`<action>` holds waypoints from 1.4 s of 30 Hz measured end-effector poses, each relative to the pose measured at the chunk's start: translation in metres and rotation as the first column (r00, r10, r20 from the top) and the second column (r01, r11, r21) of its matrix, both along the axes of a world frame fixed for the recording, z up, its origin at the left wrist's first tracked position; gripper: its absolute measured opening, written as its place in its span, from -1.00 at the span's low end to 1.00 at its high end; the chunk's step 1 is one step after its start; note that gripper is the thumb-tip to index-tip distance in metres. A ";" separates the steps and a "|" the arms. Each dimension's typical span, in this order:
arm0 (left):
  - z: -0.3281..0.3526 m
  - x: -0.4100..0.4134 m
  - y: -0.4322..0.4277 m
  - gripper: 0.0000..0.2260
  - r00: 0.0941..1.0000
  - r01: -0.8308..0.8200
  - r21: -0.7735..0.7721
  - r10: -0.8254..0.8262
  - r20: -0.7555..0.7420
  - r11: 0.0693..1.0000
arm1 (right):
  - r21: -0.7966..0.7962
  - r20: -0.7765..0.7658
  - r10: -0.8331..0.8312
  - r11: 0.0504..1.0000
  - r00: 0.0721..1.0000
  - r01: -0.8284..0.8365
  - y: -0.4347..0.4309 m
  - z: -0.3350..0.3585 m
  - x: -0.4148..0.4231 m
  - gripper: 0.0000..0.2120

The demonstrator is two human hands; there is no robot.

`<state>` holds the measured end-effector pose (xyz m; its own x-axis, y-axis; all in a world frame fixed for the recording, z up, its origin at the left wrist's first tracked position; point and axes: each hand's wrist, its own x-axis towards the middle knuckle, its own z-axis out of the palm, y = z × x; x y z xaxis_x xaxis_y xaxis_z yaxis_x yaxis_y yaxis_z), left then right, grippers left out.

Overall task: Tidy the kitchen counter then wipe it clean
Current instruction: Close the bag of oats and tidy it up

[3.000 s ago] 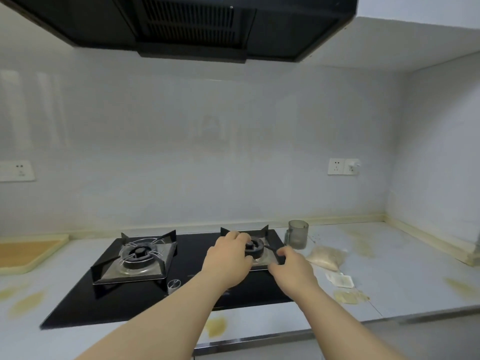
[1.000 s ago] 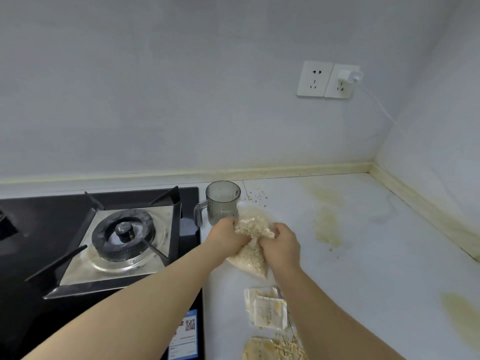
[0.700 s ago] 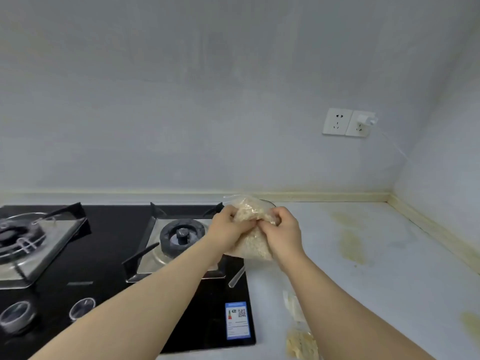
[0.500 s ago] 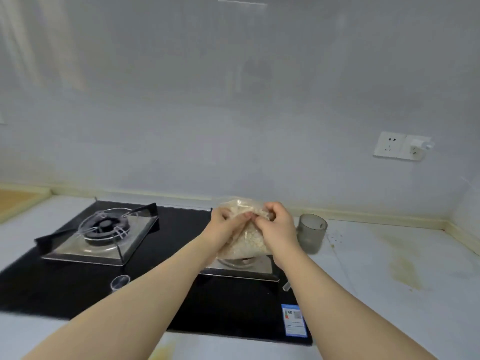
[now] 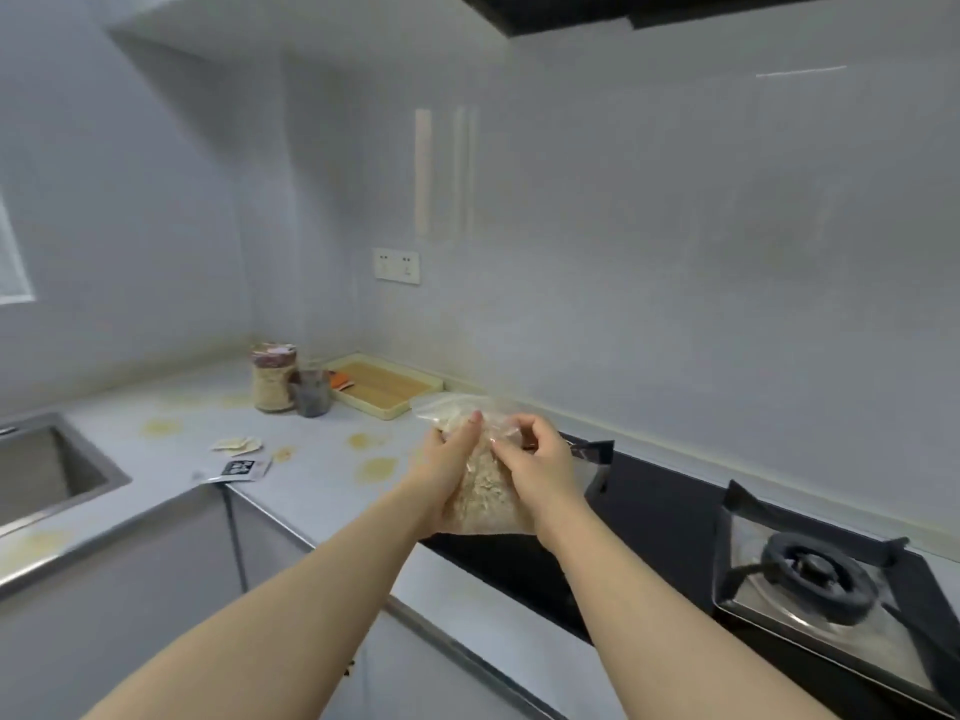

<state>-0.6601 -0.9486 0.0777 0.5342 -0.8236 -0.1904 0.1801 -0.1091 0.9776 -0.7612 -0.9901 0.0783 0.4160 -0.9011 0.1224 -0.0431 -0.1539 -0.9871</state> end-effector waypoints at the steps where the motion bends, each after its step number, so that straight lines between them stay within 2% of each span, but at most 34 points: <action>1: -0.002 0.019 0.011 -0.55 0.997 -0.082 -0.024 0.082 0.012 0.996 | 0.007 -0.010 0.044 0.999 0.999 -0.044 0.009 0.001 0.023 -0.80; 3: -0.002 0.045 0.028 -0.61 0.980 -0.188 -0.044 0.190 0.057 0.981 | 0.057 -0.026 0.098 0.994 0.995 -0.096 0.020 0.002 0.055 -0.60; 5: -0.006 0.071 0.041 -0.69 0.942 -0.279 -0.057 0.285 0.177 0.959 | 0.150 -0.048 0.161 0.977 0.986 -0.152 0.027 -0.001 0.085 -0.40; 7: -0.011 0.095 0.050 -0.76 0.894 -0.350 -0.070 0.356 0.272 0.934 | 0.242 -0.070 0.230 0.948 0.971 -0.207 0.030 -0.009 0.116 -0.32; 10: -0.016 0.120 0.056 -0.80 0.843 -0.408 -0.059 0.401 0.359 0.911 | 0.226 -0.123 0.259 0.947 0.958 -0.227 0.029 -0.025 0.155 -0.40; 13: -0.024 0.157 0.052 -0.78 0.799 -0.481 -0.062 0.467 0.379 0.874 | 0.161 -0.167 0.287 0.952 0.943 -0.261 0.025 -0.034 0.196 -0.45; 16: -0.031 0.192 0.036 -0.77 0.786 -0.497 -0.060 0.478 0.392 0.866 | 0.131 -0.186 0.308 0.949 0.933 -0.287 0.010 -0.036 0.230 -0.46; 21: -0.033 0.245 0.000 -0.79 0.765 -0.524 -0.021 0.482 0.427 0.851 | 0.087 -0.178 0.369 0.929 0.912 -0.359 -0.037 -0.039 0.285 -0.59; 25: -0.037 0.292 -0.019 -0.84 0.767 -0.532 -0.027 0.495 0.409 0.846 | 0.072 -0.173 0.406 0.914 0.897 -0.399 -0.063 -0.043 0.336 -0.56; 28: -0.042 0.328 -0.028 -0.90 0.775 -0.525 -0.006 0.481 0.409 0.851 | 0.085 -0.184 0.419 0.908 0.889 -0.411 -0.073 -0.049 0.372 -0.66; 34: -0.052 0.402 -0.039 -0.85 0.811 -0.488 0.035 0.438 0.388 0.872 | 0.094 -0.231 0.429 0.903 0.873 -0.419 -0.090 -0.059 0.438 -0.83; 38: -0.059 0.467 -0.055 -0.92 0.860 -0.426 0.026 0.396 0.323 0.904 | 0.058 -0.260 0.369 0.928 0.893 -0.367 -0.105 -0.067 0.497 -0.89; 42: -0.065 0.521 -0.071 -0.94 0.883 -0.379 0.049 0.346 0.316 0.924 | 0.102 -0.266 0.294 0.956 0.918 -0.277 -0.114 -0.073 0.546 -0.81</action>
